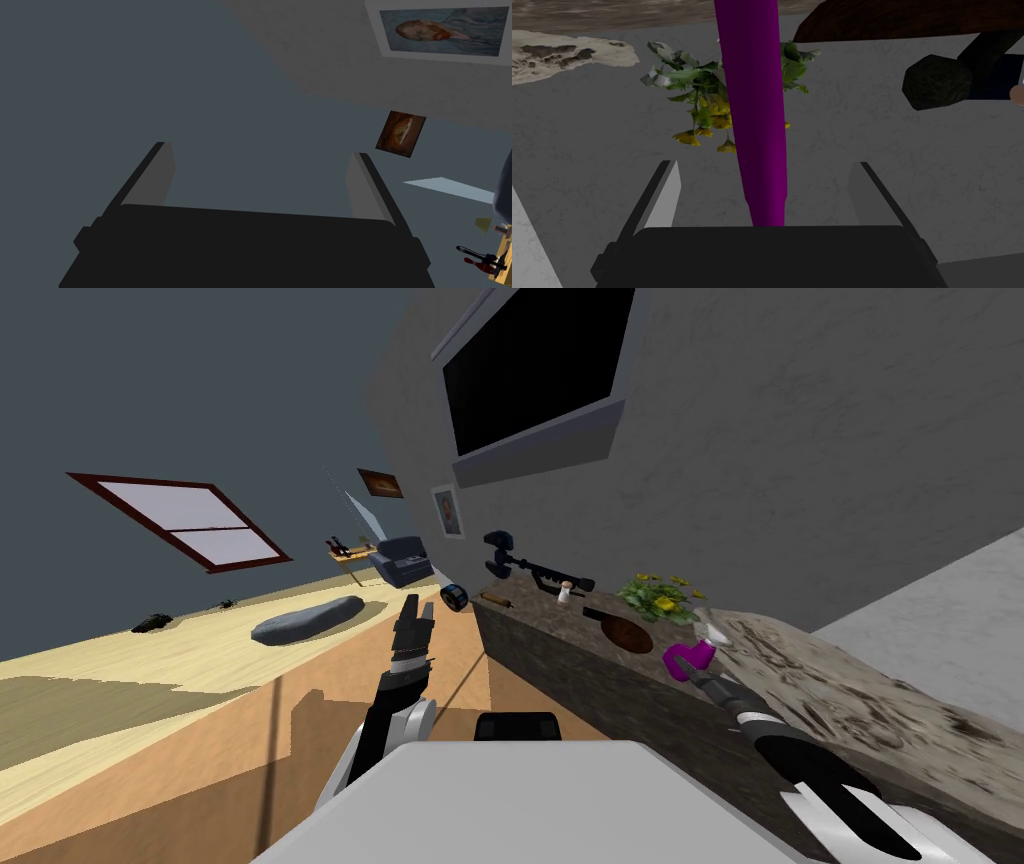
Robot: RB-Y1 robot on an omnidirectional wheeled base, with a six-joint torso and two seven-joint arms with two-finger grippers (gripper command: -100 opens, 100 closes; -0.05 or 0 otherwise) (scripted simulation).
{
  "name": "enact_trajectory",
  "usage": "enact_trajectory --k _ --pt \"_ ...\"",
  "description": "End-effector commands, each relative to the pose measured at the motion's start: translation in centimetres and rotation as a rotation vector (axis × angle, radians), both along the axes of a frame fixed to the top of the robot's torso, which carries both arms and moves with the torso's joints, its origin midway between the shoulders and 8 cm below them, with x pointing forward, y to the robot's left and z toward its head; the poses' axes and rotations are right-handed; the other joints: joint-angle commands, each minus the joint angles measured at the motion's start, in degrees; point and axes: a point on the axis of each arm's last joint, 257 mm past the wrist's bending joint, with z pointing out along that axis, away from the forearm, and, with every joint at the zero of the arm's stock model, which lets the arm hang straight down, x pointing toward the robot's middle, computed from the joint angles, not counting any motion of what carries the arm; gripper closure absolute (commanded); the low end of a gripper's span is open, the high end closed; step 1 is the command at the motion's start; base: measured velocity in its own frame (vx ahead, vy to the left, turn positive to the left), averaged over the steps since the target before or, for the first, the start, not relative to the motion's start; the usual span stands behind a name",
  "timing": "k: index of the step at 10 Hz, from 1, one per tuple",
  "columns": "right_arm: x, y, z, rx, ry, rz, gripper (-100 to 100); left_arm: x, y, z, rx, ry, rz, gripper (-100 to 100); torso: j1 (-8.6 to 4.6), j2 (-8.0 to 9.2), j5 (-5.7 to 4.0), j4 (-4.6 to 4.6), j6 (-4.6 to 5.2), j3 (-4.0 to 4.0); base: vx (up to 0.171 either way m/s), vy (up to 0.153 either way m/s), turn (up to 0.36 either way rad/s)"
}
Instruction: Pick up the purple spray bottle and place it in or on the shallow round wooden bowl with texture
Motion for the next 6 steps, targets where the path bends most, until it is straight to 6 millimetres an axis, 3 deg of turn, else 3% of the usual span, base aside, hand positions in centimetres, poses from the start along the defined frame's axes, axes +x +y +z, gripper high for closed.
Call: enact_trajectory --k 1,4,5,6 --pt "-0.4 -1.6 0.5 -0.039 0.032 -0.023 -100 0.0 0.0 0.0 0.0 0.0 0.0 0 0.0 0.0 0.0 0.0 0.0 0.0 0.007 0.061 0.09" --pt "-1.0 -4.4 1.6 -0.103 0.077 -0.056 -100 0.0 0.0 0.0 0.0 0.0 0.0 0 -0.03 0.06 -0.01 0.01 0.02 0.03 0.002 0.055 0.064" --pt "-0.8 -3.6 1.5 -0.088 0.066 -0.045 -100 0.0 0.0 0.0 0.0 0.0 0.0 0 -0.02 0.04 0.0 0.01 0.01 0.02 0.005 0.023 0.013" --pt "-0.9 -3.8 1.5 -0.09 0.068 -0.049 0 0.0 0.0 0.0 0.0 0.0 0.0 0 -0.11 0.05 -0.03 0.01 0.03 0.03 0.0 0.0 0.0"
